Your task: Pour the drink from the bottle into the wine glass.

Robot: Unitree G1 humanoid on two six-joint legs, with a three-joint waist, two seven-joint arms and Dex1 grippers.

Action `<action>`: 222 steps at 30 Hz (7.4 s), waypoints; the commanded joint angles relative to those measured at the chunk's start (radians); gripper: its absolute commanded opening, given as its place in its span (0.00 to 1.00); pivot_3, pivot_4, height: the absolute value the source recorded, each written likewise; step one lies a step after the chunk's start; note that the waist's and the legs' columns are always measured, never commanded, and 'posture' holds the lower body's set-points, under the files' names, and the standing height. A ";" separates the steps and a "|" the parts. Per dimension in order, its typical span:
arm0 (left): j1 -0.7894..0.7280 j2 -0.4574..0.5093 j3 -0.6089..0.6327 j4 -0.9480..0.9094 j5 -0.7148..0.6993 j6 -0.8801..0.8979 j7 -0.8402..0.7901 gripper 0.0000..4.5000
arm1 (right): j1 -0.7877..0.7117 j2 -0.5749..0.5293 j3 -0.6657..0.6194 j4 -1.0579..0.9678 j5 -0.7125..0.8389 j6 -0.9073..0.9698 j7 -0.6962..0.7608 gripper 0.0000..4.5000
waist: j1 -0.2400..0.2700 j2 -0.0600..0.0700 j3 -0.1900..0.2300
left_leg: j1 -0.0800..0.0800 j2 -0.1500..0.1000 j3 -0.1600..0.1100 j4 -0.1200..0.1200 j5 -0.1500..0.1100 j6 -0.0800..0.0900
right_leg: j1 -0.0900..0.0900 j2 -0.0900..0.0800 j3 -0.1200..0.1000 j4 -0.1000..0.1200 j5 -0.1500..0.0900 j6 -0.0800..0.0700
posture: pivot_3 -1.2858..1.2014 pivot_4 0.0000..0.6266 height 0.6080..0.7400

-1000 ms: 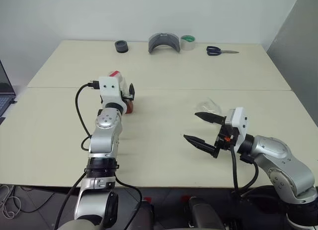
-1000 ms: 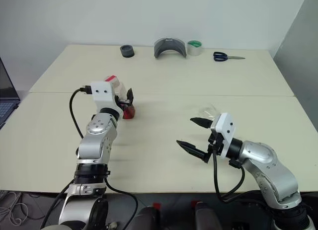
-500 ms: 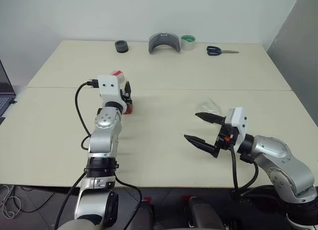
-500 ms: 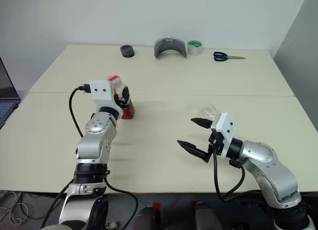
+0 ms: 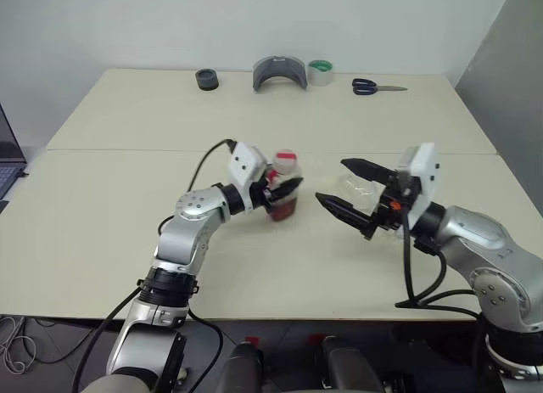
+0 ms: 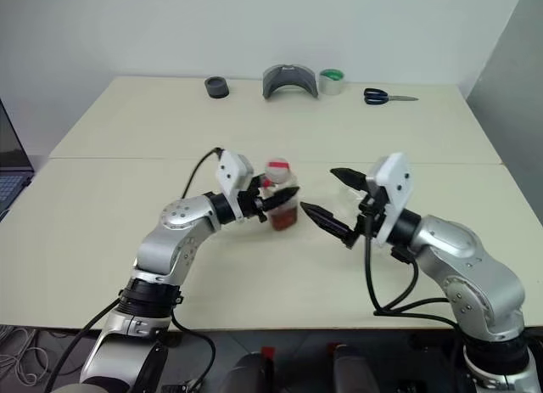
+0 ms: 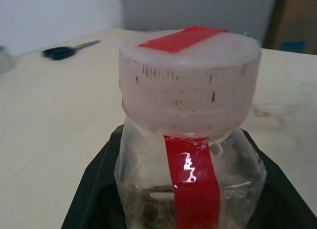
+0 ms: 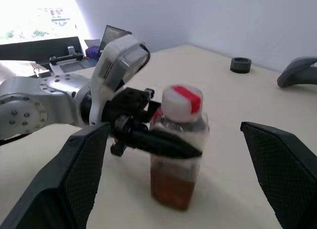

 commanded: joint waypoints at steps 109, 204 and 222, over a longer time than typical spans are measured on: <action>-0.200 -0.072 -0.006 0.250 0.018 -0.204 -0.281 0.42 | -0.143 0.002 -0.008 0.154 -0.162 -0.054 0.259 0.95 | 0.001 0.002 0.001 | -0.006 -0.002 -0.002 0.001 0.000 0.002 | -0.003 -0.003 -0.002 0.000 0.000 0.000 | 0.52 0.24 1.00; -0.291 0.004 0.012 0.370 0.017 -0.165 -0.426 0.41 | -0.140 0.076 0.047 0.182 -0.300 -0.121 0.065 1.00 | -0.003 0.002 0.002 | -0.003 -0.001 -0.001 0.000 0.000 0.003 | -0.003 0.000 -0.001 0.001 0.001 0.000 | 0.52 0.24 1.00; -0.276 0.012 0.010 0.360 0.019 -0.171 -0.419 0.41 | -0.172 0.087 0.082 0.126 -0.235 -0.065 0.082 1.00 | -0.003 0.002 0.002 | -0.003 -0.001 -0.001 0.001 0.000 0.003 | -0.003 0.000 -0.001 0.001 0.001 0.000 | 0.52 0.24 1.00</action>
